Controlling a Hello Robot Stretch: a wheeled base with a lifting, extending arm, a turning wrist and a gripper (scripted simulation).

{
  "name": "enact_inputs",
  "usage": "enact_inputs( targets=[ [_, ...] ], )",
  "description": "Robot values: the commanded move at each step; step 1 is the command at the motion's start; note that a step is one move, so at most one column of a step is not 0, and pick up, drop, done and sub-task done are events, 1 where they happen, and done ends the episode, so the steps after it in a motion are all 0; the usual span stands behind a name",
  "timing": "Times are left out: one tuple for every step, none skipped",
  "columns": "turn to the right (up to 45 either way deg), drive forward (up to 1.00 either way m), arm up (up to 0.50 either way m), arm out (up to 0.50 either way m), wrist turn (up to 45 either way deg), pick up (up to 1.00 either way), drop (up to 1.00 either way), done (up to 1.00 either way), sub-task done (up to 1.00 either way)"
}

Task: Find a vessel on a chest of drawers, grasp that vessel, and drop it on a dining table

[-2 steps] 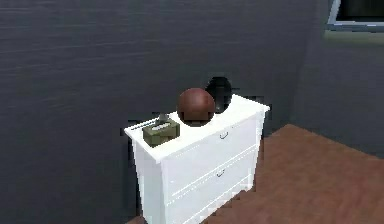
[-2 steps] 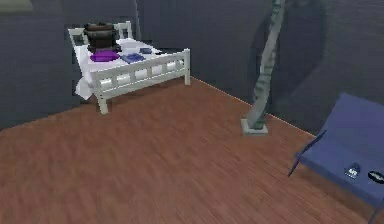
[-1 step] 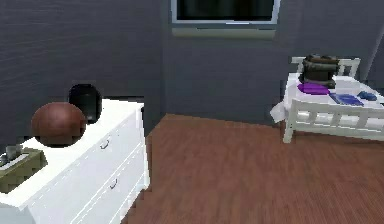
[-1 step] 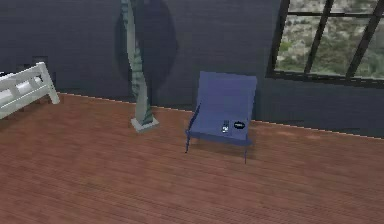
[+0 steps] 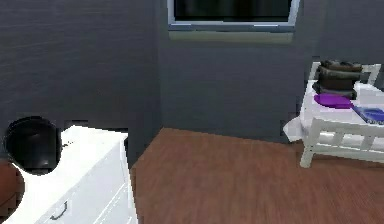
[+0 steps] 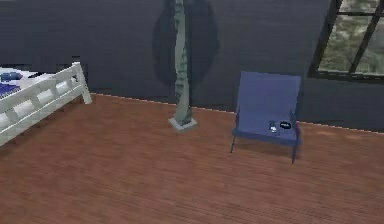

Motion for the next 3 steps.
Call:
enact_inputs(
  targets=[
    [-45.0,0.00,0.00,0.00,0.0,0.00,0.00,0.00,0.00],
    [-45.0,0.00,0.00,0.00,0.0,0.00,0.00,0.00,0.00],
    [-36.0,0.00,0.00,0.00,0.0,0.00,0.00,0.00,0.00]
  ],
)
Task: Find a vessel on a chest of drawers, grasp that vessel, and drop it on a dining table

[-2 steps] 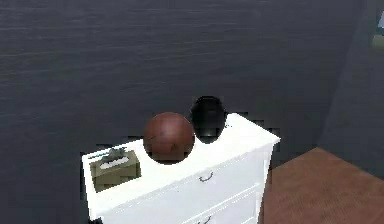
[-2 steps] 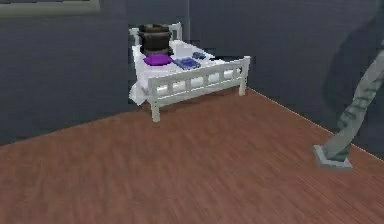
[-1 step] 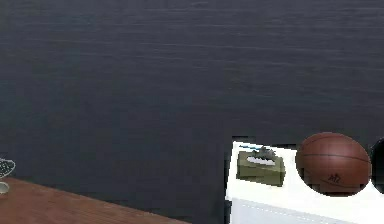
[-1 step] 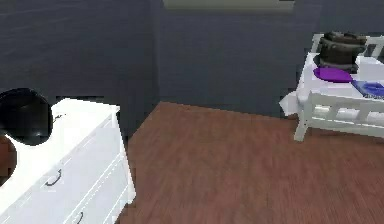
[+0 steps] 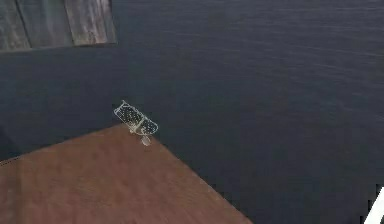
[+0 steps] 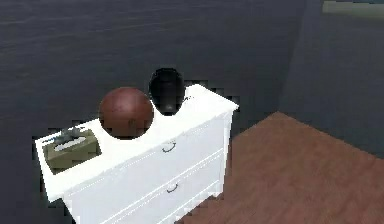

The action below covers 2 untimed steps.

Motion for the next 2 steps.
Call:
enact_inputs(
  targets=[
    [45.0,0.00,0.00,0.00,0.0,0.00,0.00,0.00,0.00],
    [21.0,0.00,0.00,0.00,0.0,0.00,0.00,0.00,0.00]
  ],
)
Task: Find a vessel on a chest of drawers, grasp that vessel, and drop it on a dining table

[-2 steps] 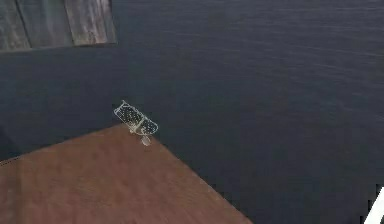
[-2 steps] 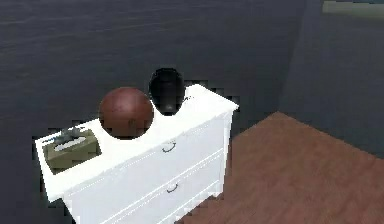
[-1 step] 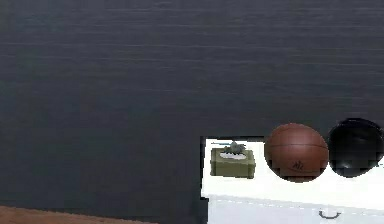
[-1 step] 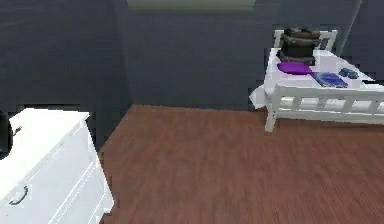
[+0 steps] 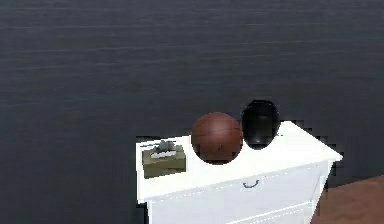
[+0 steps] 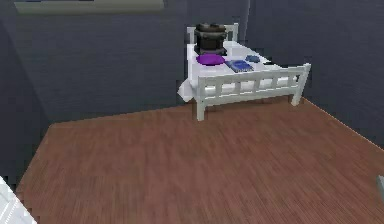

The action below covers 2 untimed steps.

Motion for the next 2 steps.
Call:
enact_inputs(
  targets=[
    [0.0,0.35,0.00,0.00,0.0,0.00,0.00,0.00,0.00],
    [-45.0,0.00,0.00,0.00,0.0,0.00,0.00,0.00,0.00]
  ],
)
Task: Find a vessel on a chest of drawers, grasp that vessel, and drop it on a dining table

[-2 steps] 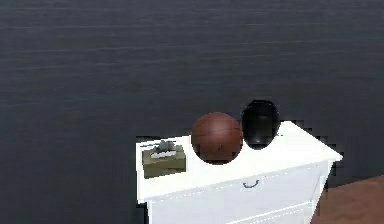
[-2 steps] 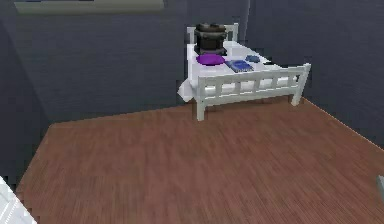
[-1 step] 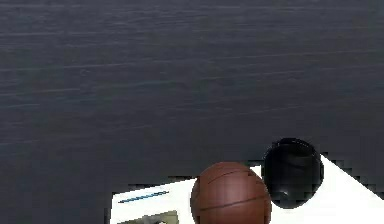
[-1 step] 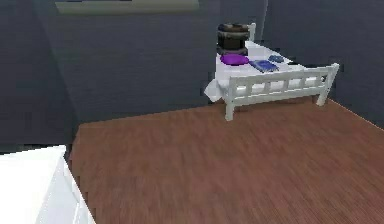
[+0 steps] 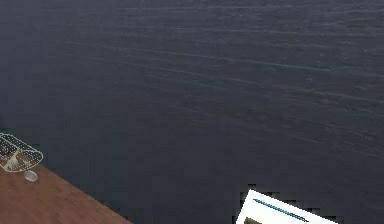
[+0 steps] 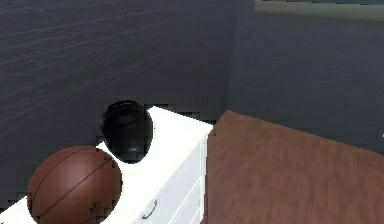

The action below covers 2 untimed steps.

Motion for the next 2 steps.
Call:
enact_inputs(
  targets=[
    [-12.0,0.00,0.00,0.00,0.0,0.00,0.00,0.00,0.00],
    [0.0,0.00,0.50,0.00,0.0,0.00,0.00,0.00,0.00]
  ],
)
